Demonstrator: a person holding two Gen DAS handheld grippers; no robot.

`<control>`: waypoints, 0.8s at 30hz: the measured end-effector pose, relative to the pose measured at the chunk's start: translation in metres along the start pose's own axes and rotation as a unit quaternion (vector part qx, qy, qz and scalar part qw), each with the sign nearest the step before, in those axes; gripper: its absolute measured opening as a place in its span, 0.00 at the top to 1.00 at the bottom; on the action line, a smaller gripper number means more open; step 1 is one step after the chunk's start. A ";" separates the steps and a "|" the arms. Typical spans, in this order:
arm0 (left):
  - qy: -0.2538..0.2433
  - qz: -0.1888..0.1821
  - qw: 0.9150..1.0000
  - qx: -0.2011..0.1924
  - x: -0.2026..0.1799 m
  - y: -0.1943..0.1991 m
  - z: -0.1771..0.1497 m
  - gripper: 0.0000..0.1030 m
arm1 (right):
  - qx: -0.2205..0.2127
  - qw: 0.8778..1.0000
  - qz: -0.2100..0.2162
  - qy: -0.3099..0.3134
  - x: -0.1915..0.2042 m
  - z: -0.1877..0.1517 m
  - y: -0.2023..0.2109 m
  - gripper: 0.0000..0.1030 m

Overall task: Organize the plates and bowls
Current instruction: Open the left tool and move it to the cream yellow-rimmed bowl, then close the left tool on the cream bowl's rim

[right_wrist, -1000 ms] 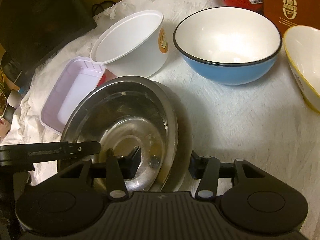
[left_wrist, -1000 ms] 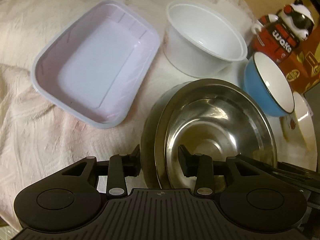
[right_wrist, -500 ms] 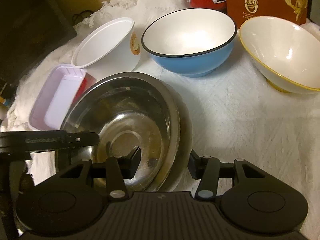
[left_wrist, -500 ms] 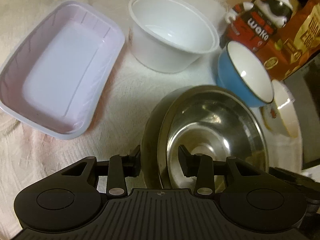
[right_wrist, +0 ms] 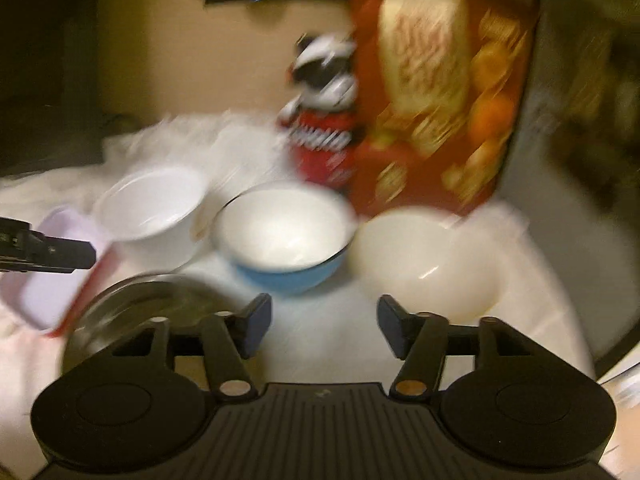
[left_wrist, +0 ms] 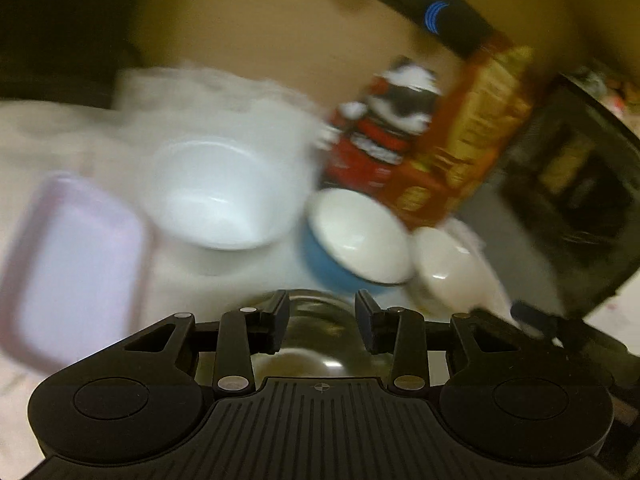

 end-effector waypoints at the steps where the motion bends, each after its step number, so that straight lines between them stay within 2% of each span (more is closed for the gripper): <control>1: 0.004 -0.008 1.000 0.011 -0.008 -0.008 0.000 0.61 | -0.004 1.000 -0.007 -0.002 -0.014 0.002 0.002 0.31; 5: 0.011 -0.027 0.998 0.050 -0.045 -0.043 -0.007 0.61 | 0.007 1.000 -0.022 -0.011 -0.072 0.011 -0.009 0.30; 7: 0.001 -0.024 0.998 0.054 -0.065 -0.056 -0.015 0.61 | 0.027 0.999 -0.002 -0.029 -0.098 0.008 -0.023 0.30; 10: 0.023 -0.020 0.997 0.070 -0.084 -0.083 -0.023 0.61 | 0.057 0.997 0.021 -0.055 -0.130 0.004 -0.044 0.30; 13: 0.052 -0.003 0.996 0.071 -0.096 -0.110 -0.024 0.61 | 0.065 0.996 0.051 -0.041 -0.146 0.002 -0.061 0.30; 16: 0.077 0.016 0.995 0.065 -0.104 -0.135 -0.023 0.61 | 0.067 0.996 0.058 -0.023 -0.157 0.001 -0.075 0.30; 20: 0.082 0.047 0.993 0.066 -0.108 -0.158 -0.026 0.61 | 0.067 0.994 0.079 -0.018 -0.163 0.002 -0.098 0.30; 22: 0.101 0.057 0.991 0.062 -0.105 -0.167 -0.028 0.61 | 0.080 0.994 0.076 -0.026 -0.165 -0.001 -0.114 0.30; 24: 0.112 0.066 0.990 0.063 -0.101 -0.175 -0.029 0.61 | 0.094 0.990 0.095 -0.033 -0.164 -0.004 -0.132 0.30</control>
Point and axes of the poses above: each gripper's, at about its wrist camera, not at the fingertips, and y roughly against the way its jaws point, x to its left, z to its top, the point moved 7 cm from there along -y, roughly the way its jaws point, and after that the axes turned 6 degrees about y, right-handed, at the moved point
